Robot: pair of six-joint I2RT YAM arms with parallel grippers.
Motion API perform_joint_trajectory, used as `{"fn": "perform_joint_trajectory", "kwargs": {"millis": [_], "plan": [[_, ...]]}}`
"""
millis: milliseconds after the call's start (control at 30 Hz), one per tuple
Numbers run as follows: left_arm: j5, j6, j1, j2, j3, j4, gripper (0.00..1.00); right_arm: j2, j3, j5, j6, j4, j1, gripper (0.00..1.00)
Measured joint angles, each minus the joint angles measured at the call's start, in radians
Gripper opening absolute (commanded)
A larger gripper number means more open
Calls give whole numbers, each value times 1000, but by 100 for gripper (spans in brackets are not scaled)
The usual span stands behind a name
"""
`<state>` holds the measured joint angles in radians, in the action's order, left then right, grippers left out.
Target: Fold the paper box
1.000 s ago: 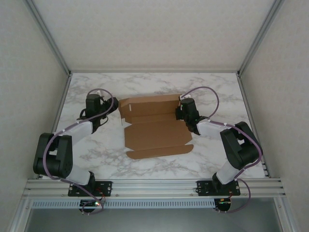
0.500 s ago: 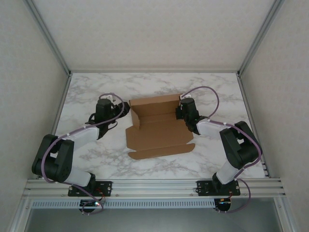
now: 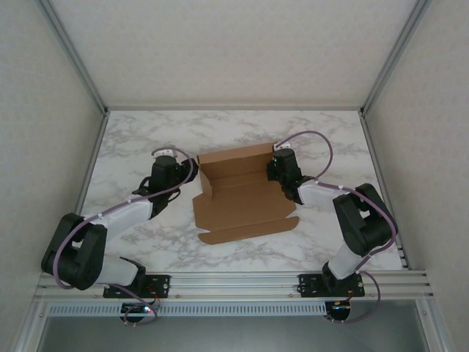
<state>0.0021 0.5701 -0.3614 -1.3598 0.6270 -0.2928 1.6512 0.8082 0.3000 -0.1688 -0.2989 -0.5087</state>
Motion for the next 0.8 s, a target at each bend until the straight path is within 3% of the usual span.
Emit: {"fn": "perform_joint_trajectory", "kwargs": {"millis": [233, 567, 800], "plan": [[-73, 0, -8, 47, -35, 116, 56, 0, 5, 10, -10, 8, -1, 0], [-53, -87, -14, 61, -27, 168, 57, 2, 12, 10, -11, 20, -2, 0], [-23, -164, -103, 35, 48, 178, 59, 2, 12, 10, -11, 22, -2, 0]]}}
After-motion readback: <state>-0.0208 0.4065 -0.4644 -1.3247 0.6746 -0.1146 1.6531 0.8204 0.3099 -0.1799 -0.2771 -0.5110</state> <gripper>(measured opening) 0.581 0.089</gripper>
